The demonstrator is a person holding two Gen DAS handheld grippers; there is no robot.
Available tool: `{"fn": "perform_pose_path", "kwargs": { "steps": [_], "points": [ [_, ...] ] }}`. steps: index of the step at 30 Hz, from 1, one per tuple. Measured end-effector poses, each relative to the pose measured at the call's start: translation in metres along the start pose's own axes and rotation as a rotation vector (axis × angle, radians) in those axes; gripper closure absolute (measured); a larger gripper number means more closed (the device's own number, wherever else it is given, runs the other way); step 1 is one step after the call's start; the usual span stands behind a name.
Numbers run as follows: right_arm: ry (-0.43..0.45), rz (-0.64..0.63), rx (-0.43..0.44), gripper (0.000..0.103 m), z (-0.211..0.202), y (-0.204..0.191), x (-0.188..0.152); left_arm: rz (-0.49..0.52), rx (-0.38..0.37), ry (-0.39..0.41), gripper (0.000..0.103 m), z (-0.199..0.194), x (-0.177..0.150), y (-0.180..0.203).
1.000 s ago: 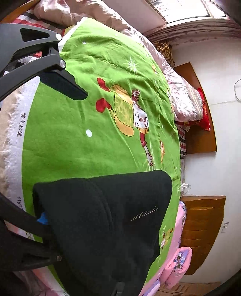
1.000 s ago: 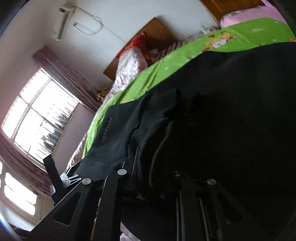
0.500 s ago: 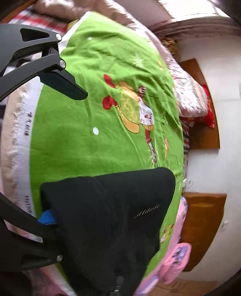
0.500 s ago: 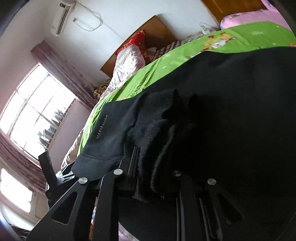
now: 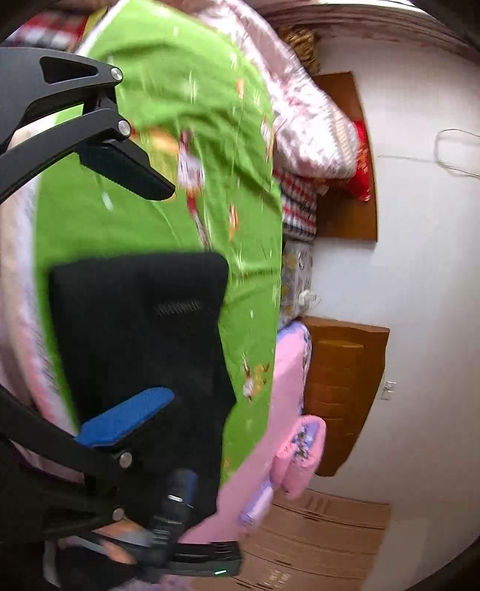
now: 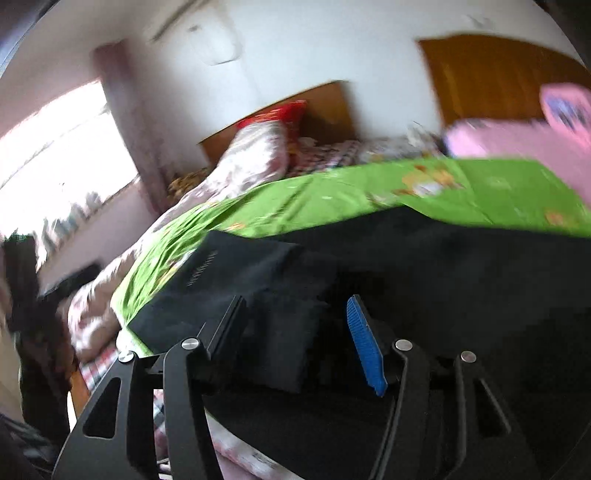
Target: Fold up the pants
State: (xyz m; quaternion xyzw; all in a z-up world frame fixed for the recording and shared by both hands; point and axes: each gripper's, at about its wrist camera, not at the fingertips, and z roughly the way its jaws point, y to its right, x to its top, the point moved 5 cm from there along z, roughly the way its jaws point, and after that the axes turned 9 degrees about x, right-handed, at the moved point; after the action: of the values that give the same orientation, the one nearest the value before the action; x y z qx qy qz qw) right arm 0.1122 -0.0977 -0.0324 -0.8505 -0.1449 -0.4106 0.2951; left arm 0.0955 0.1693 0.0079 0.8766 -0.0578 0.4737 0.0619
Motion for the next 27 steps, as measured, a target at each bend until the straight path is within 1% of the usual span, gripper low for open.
{"fn": "perform_pose_path", "kwargs": {
  "steps": [1,2,3,6,7,8,9,12,13,15,16,18,19,21,22,23,24,26,27],
  "points": [
    [-0.016,-0.029,-0.001,0.047,0.008,-0.008,0.000,-0.002,-0.037,-0.023,0.002,0.017,0.001,0.013],
    [-0.037,-0.059,-0.005,0.047,0.016,-0.014,-0.003,0.004,-0.056,-0.047,0.002,0.030,-0.002,0.022],
    [-0.072,-0.093,-0.016,0.047,0.027,-0.019,-0.008,0.026,-0.059,-0.086,0.002,0.048,-0.010,0.034],
    [-0.157,-0.126,-0.054,0.047,0.047,-0.013,-0.029,0.080,-0.039,-0.176,0.002,0.081,-0.038,0.047],
    [-0.152,-0.133,-0.040,0.047,0.048,-0.012,-0.035,0.108,-0.010,-0.197,0.002,0.091,-0.050,0.047],
    [-0.144,-0.139,-0.034,0.047,0.047,-0.011,-0.035,0.143,0.001,-0.184,0.001,0.095,-0.058,0.048],
    [-0.146,-0.137,-0.028,0.046,0.046,-0.010,-0.035,0.151,-0.002,-0.156,0.001,0.093,-0.060,0.048],
    [-0.146,-0.110,-0.017,0.046,0.047,-0.005,-0.034,0.143,-0.002,-0.186,0.002,0.092,-0.051,0.047],
    [-0.143,-0.106,-0.016,0.046,0.047,-0.005,-0.034,0.131,-0.003,-0.181,0.002,0.089,-0.040,0.048],
    [-0.140,-0.106,-0.018,0.046,0.047,-0.009,-0.037,0.094,-0.031,-0.152,0.002,0.082,-0.014,0.049],
    [-0.141,-0.107,-0.020,0.046,0.046,-0.010,-0.037,0.066,-0.038,-0.144,0.002,0.084,0.005,0.048],
    [-0.142,-0.103,-0.019,0.046,0.046,-0.009,-0.037,0.055,-0.039,-0.155,0.002,0.096,0.032,0.052],
    [-0.142,-0.101,-0.018,0.045,0.045,-0.011,-0.037,0.060,-0.048,-0.176,0.002,0.106,0.039,0.054],
    [-0.142,-0.098,-0.016,0.045,0.044,-0.011,-0.037,0.034,-0.081,-0.254,0.002,0.137,0.046,0.052],
    [-0.142,-0.097,-0.016,0.045,0.043,-0.011,-0.037,-0.001,-0.093,-0.342,0.002,0.164,0.041,0.046],
    [-0.142,-0.096,-0.013,0.045,0.043,-0.011,-0.037,-0.019,-0.092,-0.391,0.002,0.181,0.037,0.041],
    [-0.141,-0.093,-0.011,0.045,0.044,-0.010,-0.037,-0.068,-0.108,-0.446,0.002,0.199,0.029,0.033],
    [-0.137,-0.086,-0.003,0.045,0.042,-0.010,-0.037,-0.089,-0.130,-0.418,0.002,0.199,0.031,0.031],
    [-0.136,-0.084,0.001,0.045,0.042,-0.009,-0.038,-0.087,-0.124,-0.412,0.002,0.194,0.032,0.032]
  ]
}}
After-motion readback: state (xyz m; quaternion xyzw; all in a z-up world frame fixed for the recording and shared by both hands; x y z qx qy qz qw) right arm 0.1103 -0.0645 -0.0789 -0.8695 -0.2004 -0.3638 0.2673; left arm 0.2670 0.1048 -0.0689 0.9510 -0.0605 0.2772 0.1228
